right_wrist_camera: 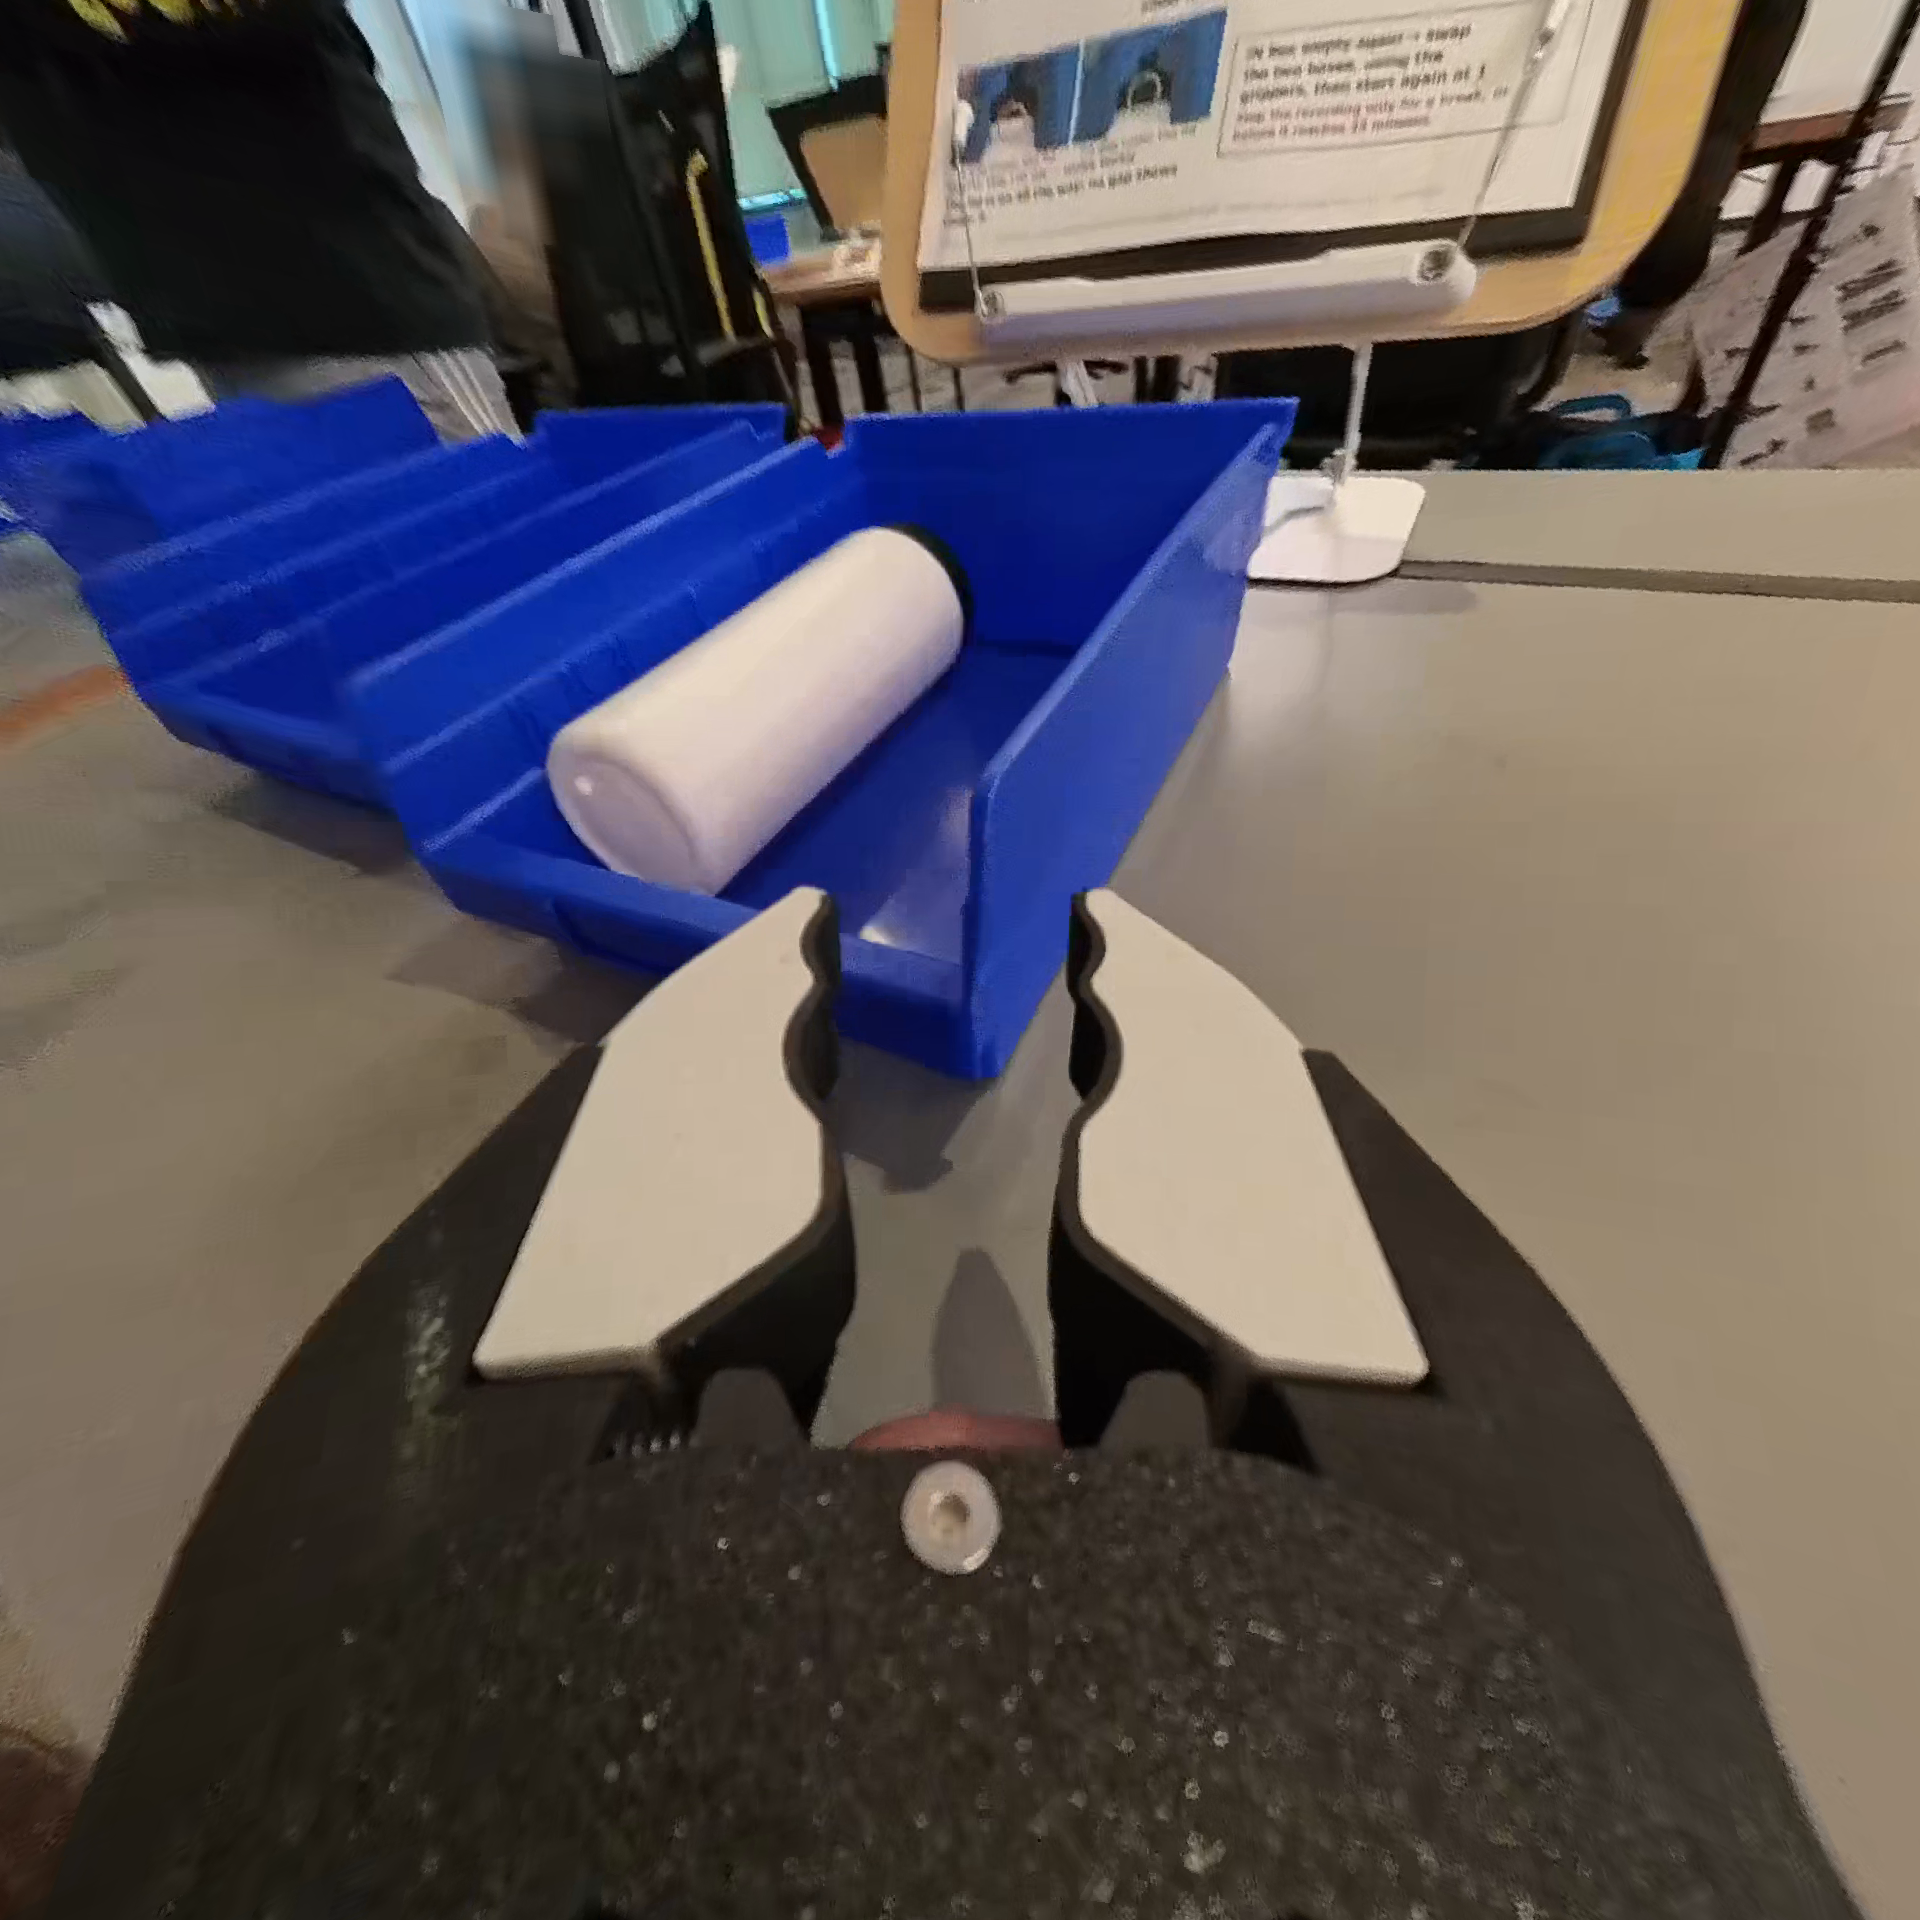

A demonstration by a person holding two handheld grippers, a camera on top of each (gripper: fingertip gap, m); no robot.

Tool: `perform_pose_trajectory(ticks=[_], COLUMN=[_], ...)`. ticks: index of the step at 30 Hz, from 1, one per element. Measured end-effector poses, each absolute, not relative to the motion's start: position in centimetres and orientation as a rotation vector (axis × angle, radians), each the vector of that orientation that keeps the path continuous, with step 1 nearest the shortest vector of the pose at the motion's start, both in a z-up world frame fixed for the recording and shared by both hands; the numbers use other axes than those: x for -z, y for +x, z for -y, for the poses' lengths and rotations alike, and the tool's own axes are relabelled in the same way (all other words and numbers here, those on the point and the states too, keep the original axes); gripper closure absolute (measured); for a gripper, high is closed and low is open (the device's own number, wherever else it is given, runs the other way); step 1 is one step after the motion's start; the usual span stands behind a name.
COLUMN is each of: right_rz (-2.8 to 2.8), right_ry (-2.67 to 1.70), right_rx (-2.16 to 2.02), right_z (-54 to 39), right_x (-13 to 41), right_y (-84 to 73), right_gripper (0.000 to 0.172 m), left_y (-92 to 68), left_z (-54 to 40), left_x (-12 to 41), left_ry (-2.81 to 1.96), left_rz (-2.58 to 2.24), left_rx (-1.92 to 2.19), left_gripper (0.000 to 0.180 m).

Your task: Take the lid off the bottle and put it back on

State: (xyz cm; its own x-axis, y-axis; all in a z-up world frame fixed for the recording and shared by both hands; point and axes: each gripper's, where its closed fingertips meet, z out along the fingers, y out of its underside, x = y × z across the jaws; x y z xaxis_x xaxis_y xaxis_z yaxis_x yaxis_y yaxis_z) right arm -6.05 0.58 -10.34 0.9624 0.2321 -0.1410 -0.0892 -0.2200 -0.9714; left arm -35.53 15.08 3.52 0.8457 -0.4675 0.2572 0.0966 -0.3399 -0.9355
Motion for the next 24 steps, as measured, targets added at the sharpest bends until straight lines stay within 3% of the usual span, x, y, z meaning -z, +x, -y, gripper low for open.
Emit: perform_pose_trajectory(ticks=[4,8,11,12,13,14,19,24], right_rz=[0.120,0.167,0.250,0.280,0.308,0.339,0.577,0.614], right_ry=[-1.757,-1.744,-1.738,-1.737,-1.736,-1.738,-1.808,-1.865], right_rx=[-0.378,-0.382,-0.348,-0.340,-0.334,-0.328,-0.137,-0.314], right_z=[-0.4,0.0,0.5,0.7,1.0,1.3,2.2,3.8], right_x=[10.2,10.1,10.2,10.2,10.3,10.4,12.6,12.7], right_y=[-7.6,-9.1,-10.9,-11.7,-12.5,-13.3,-16.5,-21.5], right_gripper=[0.131,0.132,0.132,0.132,0.132,0.132,0.129,0.114], left_y=[-47.6,-49.6,-50.3,-50.3,-50.4,-50.5,-49.7,-49.6], left_z=[-20.2,-20.9,-21.5,-21.5,-21.6,-21.5,-16.8,-9.4], left_x=[4.1,10.6,13.2,13.7,13.9,13.9,13.8,13.8], left_ry=[-2.119,-2.212,-2.206,-2.193,-2.176,-2.159,-2.155,-2.158], left_rz=[-0.215,-0.297,-0.305,-0.313,-0.311,-0.292,-0.149,-0.035], left_rx=[0.116,0.335,0.379,0.362,0.327,0.273,0.117,0.120], left_gripper=[0.094,0.092,0.115,0.134,0.164,0.177,0.179,0.177])
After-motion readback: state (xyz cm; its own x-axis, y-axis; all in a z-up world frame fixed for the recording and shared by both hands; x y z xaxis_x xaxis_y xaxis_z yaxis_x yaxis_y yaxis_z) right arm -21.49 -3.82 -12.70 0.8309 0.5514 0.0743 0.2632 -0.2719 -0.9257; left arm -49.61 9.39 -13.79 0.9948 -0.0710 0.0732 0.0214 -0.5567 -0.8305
